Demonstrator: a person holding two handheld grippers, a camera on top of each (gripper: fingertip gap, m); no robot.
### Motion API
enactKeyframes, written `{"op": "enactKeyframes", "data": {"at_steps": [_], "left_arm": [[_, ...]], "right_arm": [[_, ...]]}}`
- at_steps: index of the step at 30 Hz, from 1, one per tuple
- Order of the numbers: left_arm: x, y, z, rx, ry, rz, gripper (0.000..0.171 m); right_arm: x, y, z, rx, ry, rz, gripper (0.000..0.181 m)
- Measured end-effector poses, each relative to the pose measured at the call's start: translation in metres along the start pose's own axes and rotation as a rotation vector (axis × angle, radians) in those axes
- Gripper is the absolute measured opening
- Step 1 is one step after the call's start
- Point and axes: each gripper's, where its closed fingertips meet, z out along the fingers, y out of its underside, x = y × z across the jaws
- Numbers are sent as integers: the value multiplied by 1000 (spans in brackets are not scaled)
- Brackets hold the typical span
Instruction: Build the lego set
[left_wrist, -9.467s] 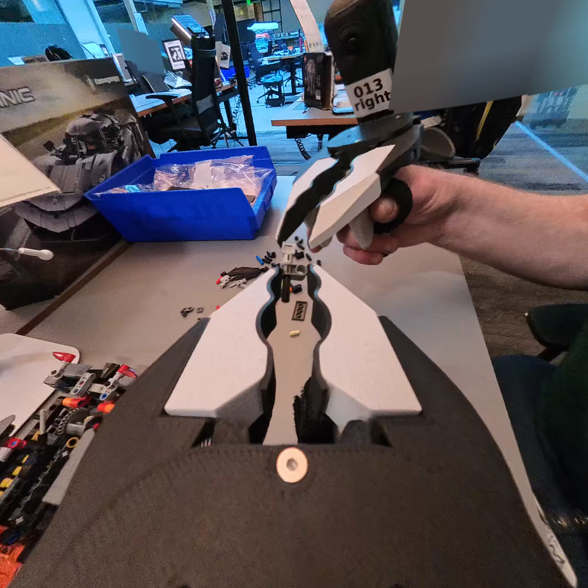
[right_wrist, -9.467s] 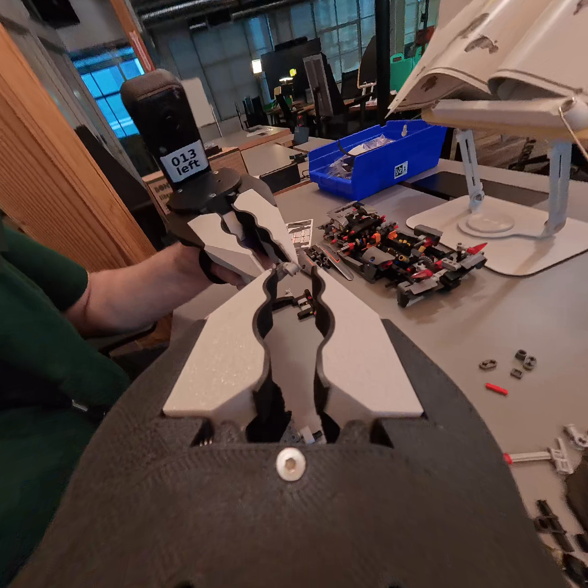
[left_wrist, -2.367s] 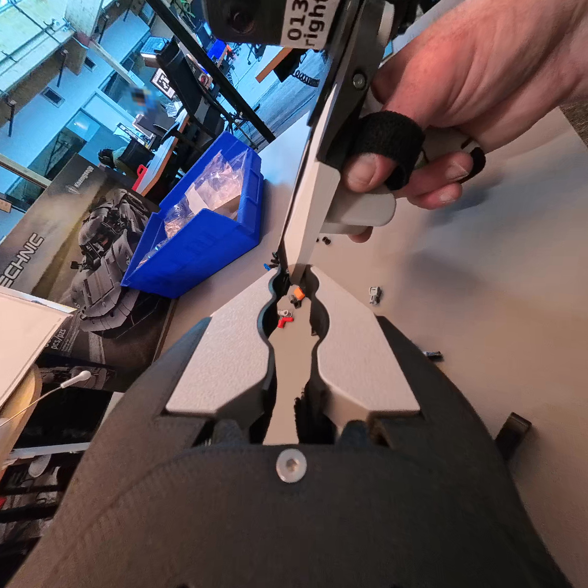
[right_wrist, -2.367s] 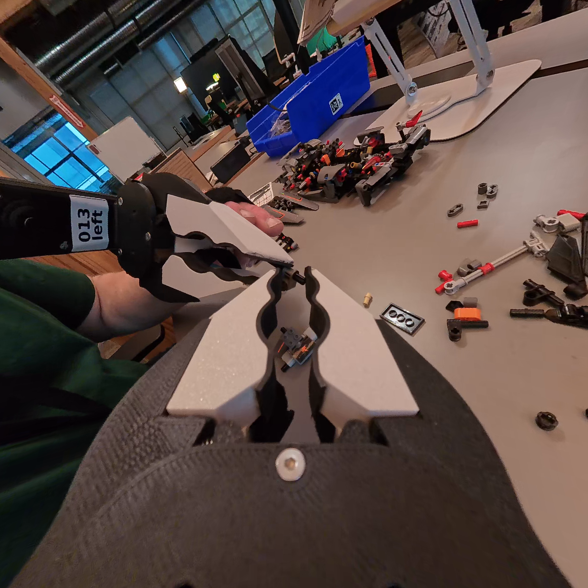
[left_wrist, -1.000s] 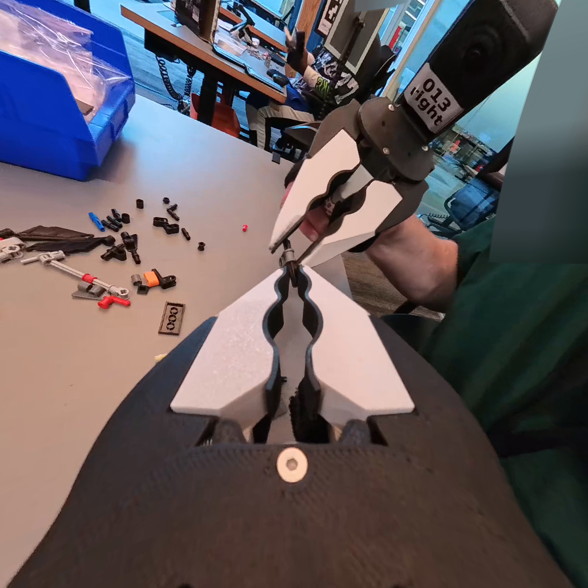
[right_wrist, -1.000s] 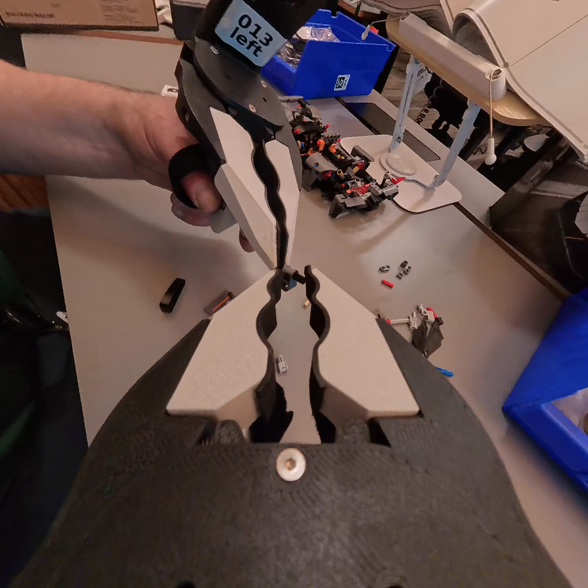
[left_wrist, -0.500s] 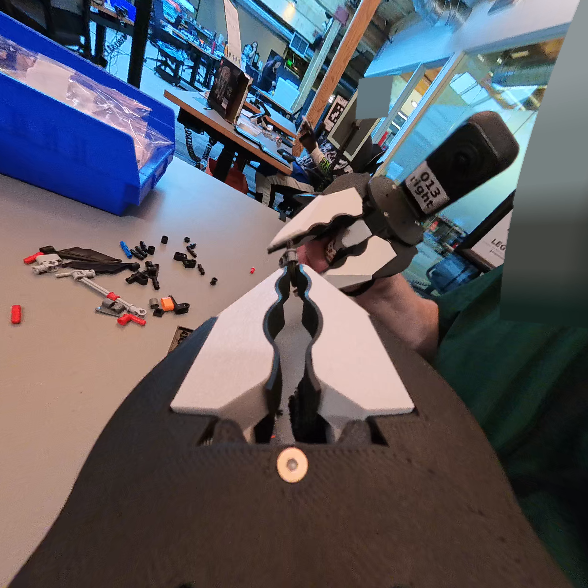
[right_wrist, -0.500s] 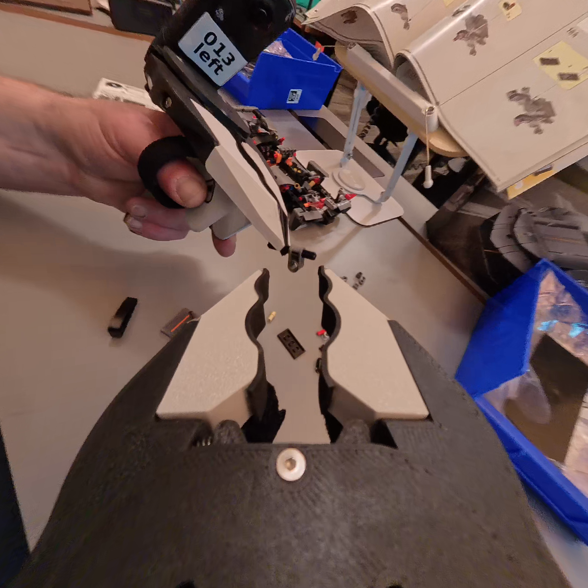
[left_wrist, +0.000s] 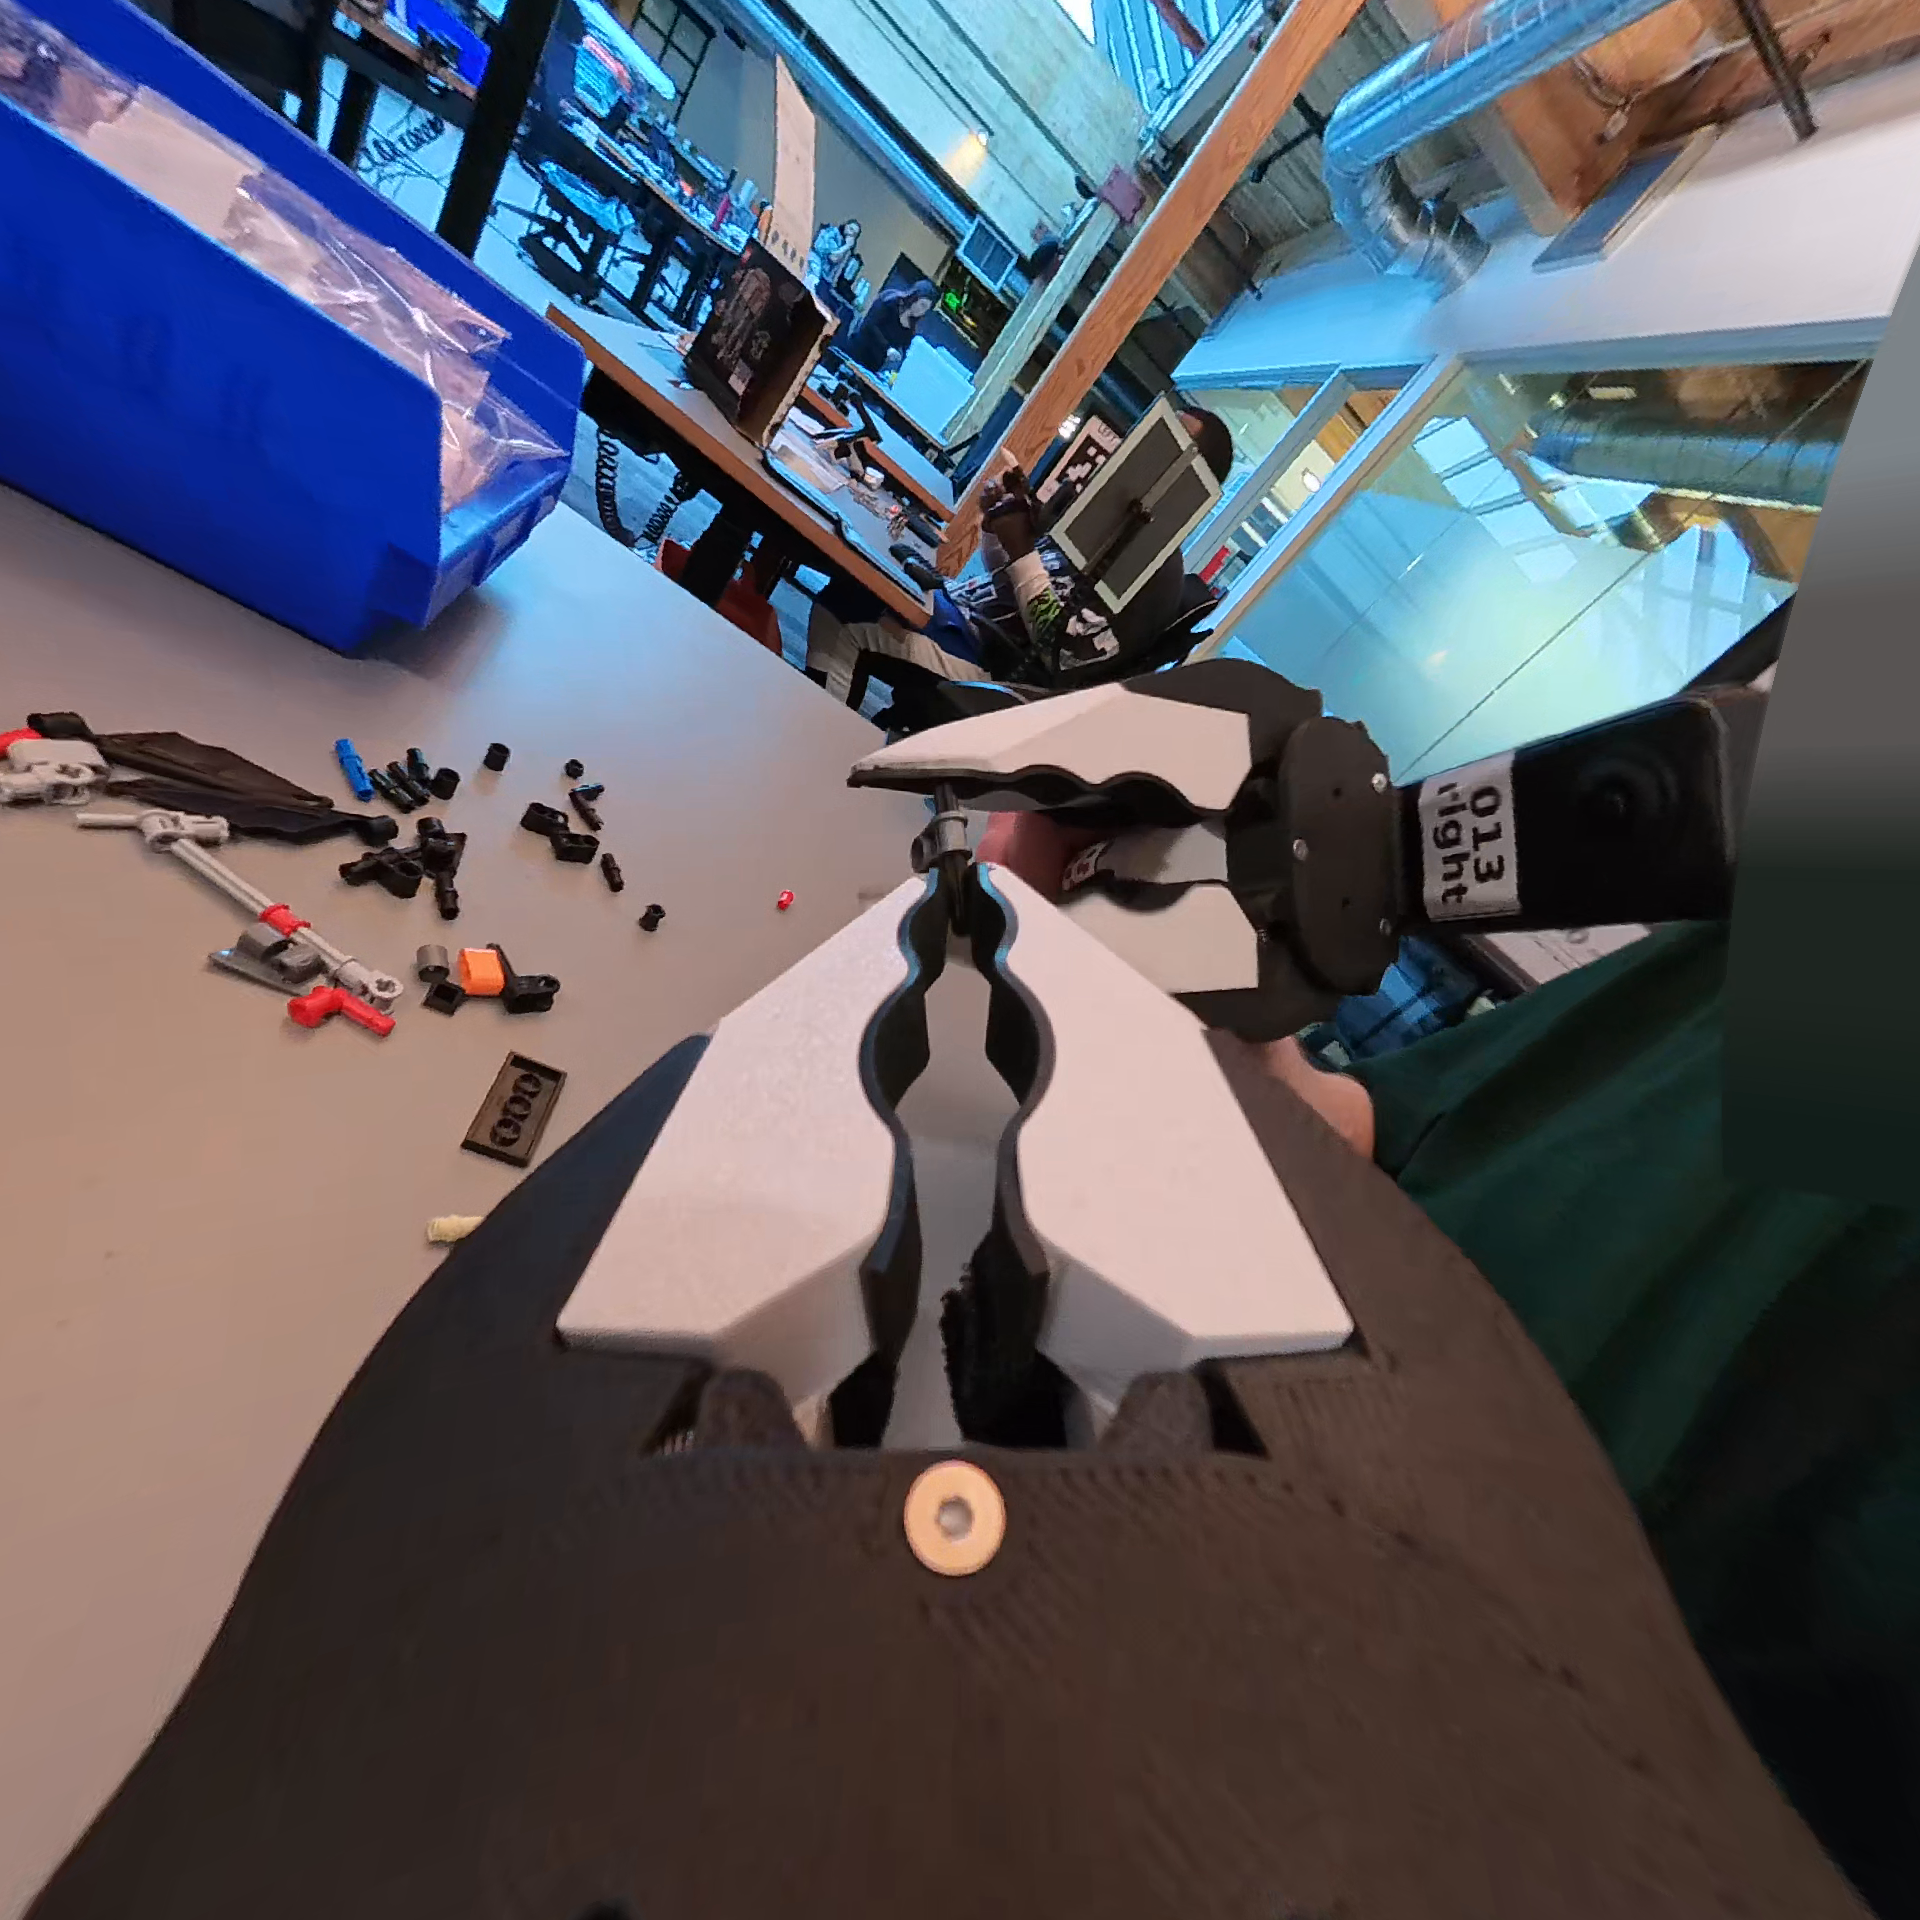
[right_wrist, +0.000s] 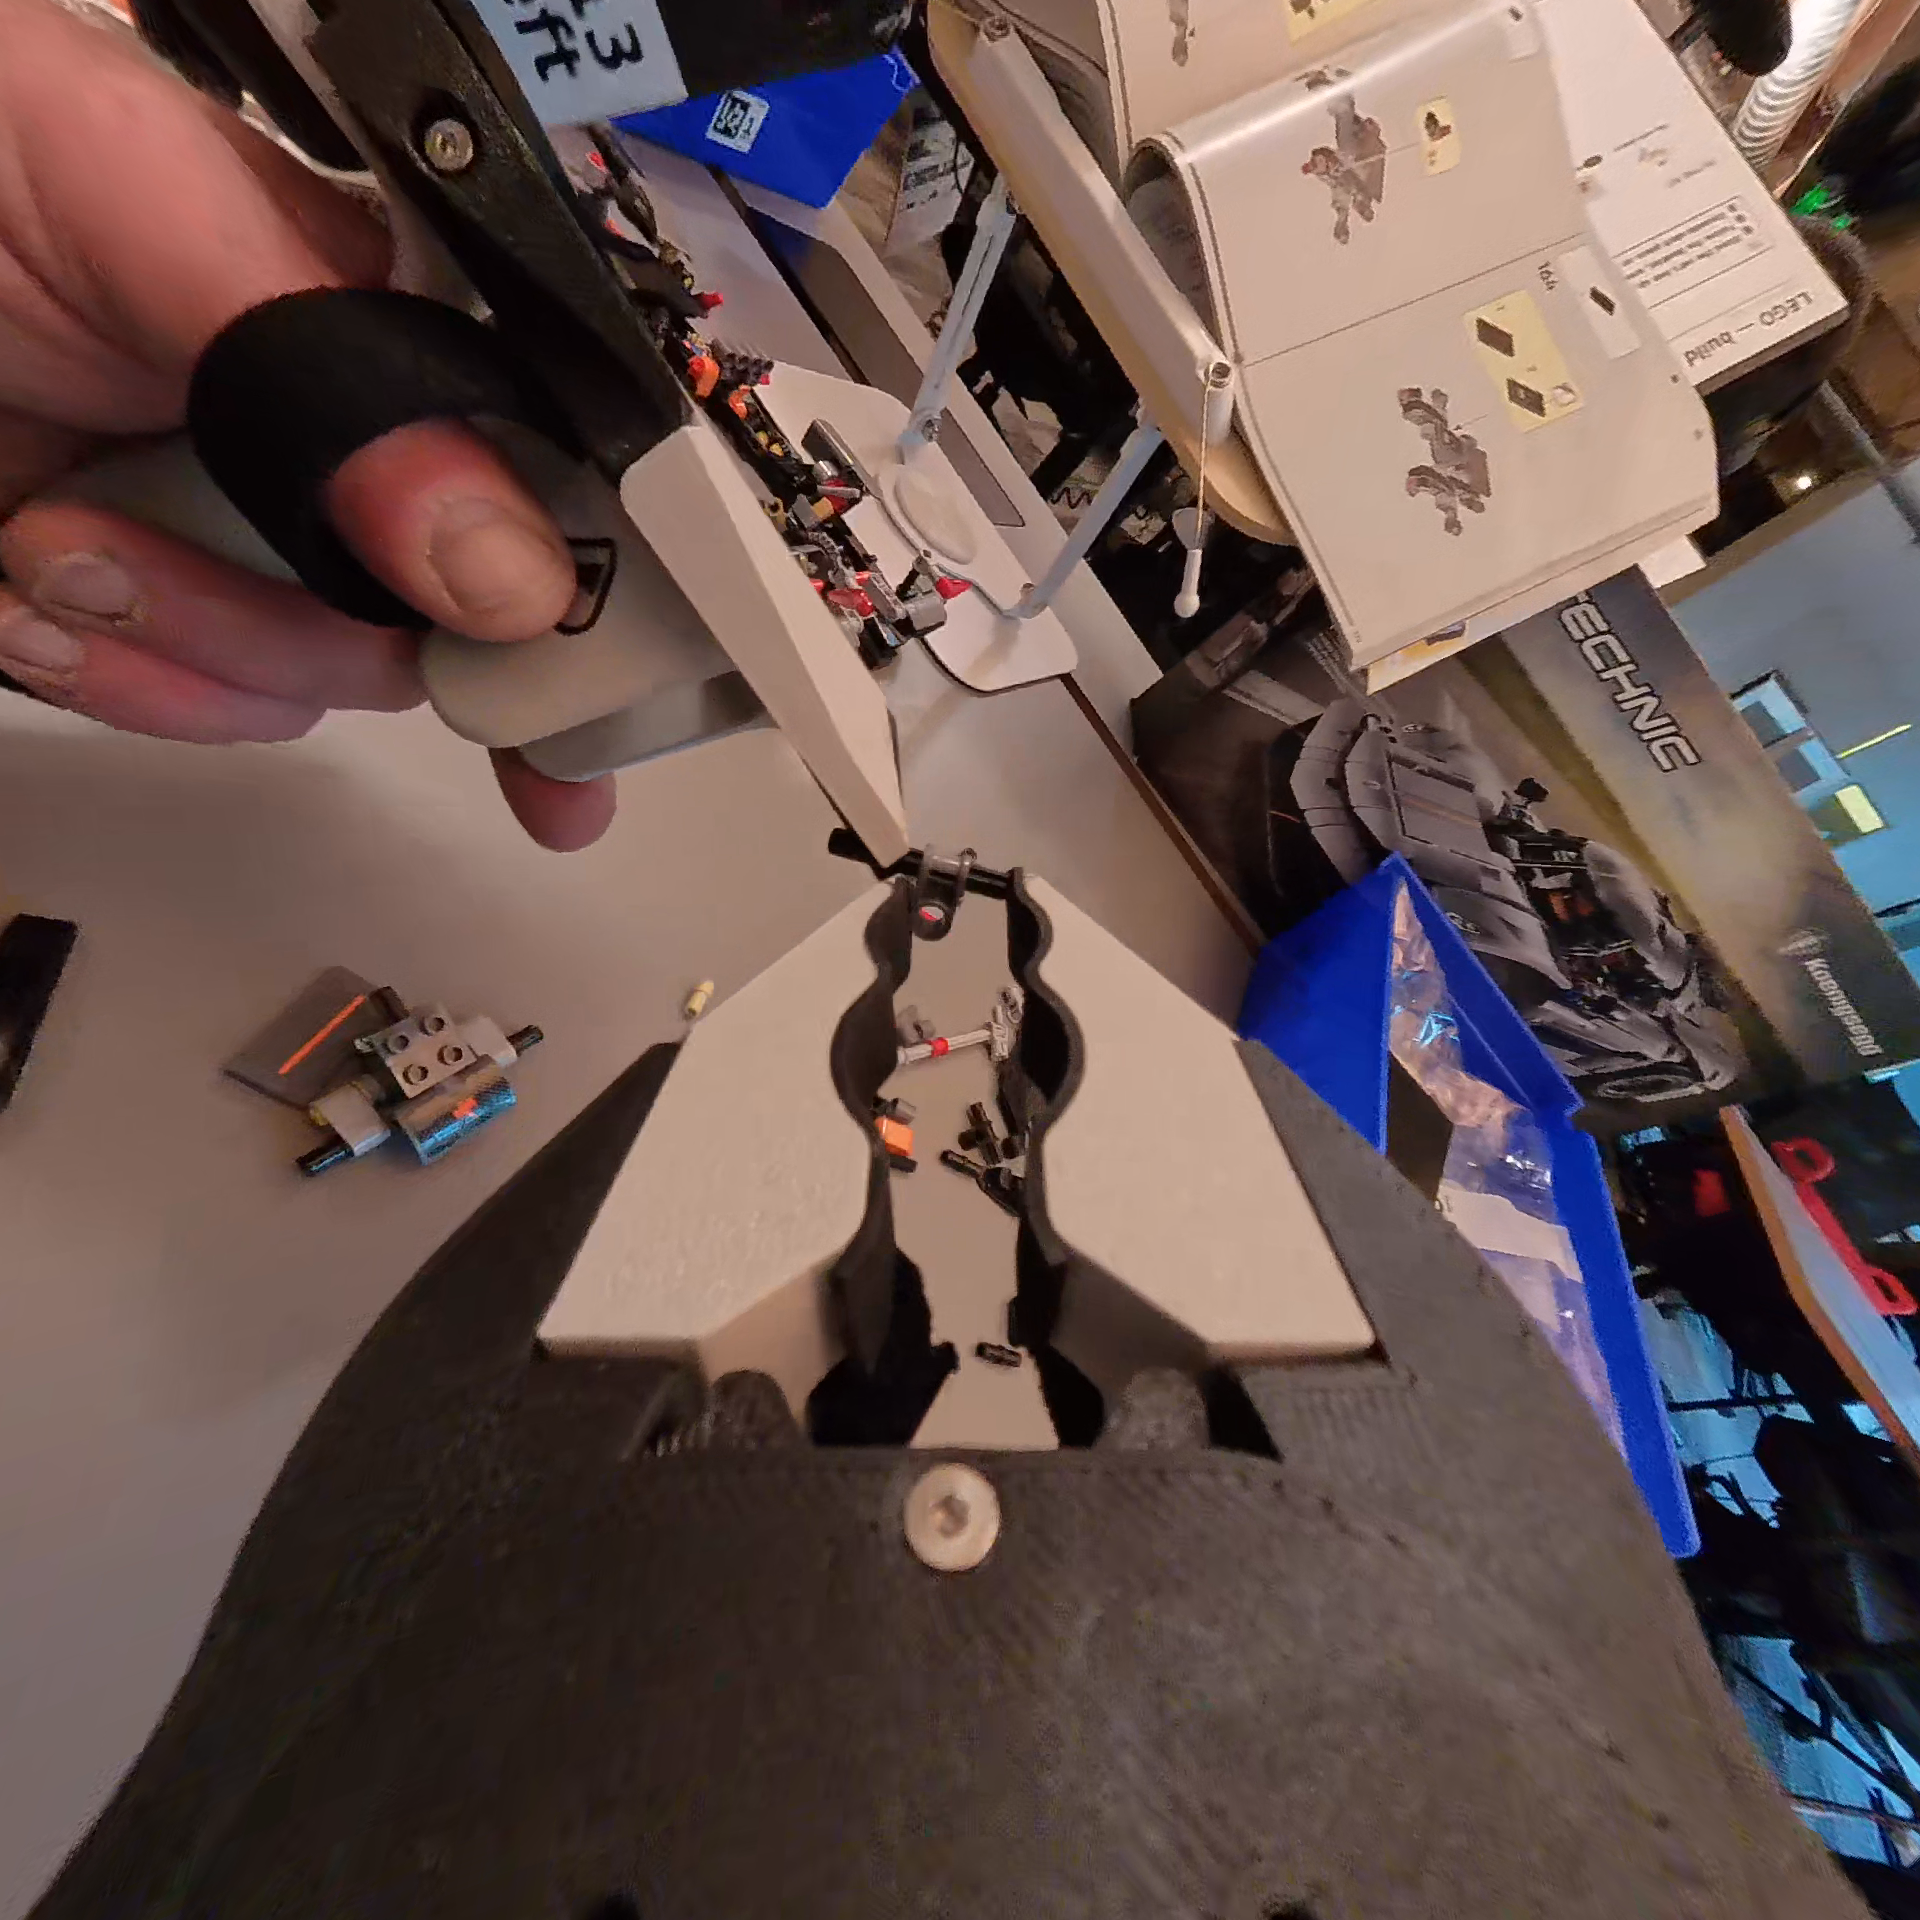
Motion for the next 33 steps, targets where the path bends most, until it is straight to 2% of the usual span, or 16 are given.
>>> {"op": "enactKeyframes", "data": {"at_steps": [11,12,14,19,21,23,26,28,30,33], "left_arm": [[-4,5,1,5,-10,-32,1],[-5,6,1,-1,-19,-25,2],[-7,9,1,-12,-34,-14,2],[-9,6,0,-14,-72,28,2],[-7,2,-2,7,-43,-5,2],[-6,1,-3,3,-51,12,1],[-3,2,-5,-20,-29,21,1],[-2,2,-7,-39,-18,35,1],[5,10,-8,-118,21,64,2],[11,19,-10,-227,21,187,1]], "right_arm": [[-1,3,4,-37,0,-80,11],[-1,4,4,-43,4,-86,4],[0,4,5,-50,-3,-94,4],[1,3,8,-33,-43,-41,5],[1,3,9,-22,-82,35,6],[5,-2,4,34,-104,107,17],[0,1,0,40,-196,149,19],[-8,-2,-4,85,-314,203,17],[-13,-9,-13,136,-454,289,18],[-22,-14,-23,190,-628,358,10]]}}
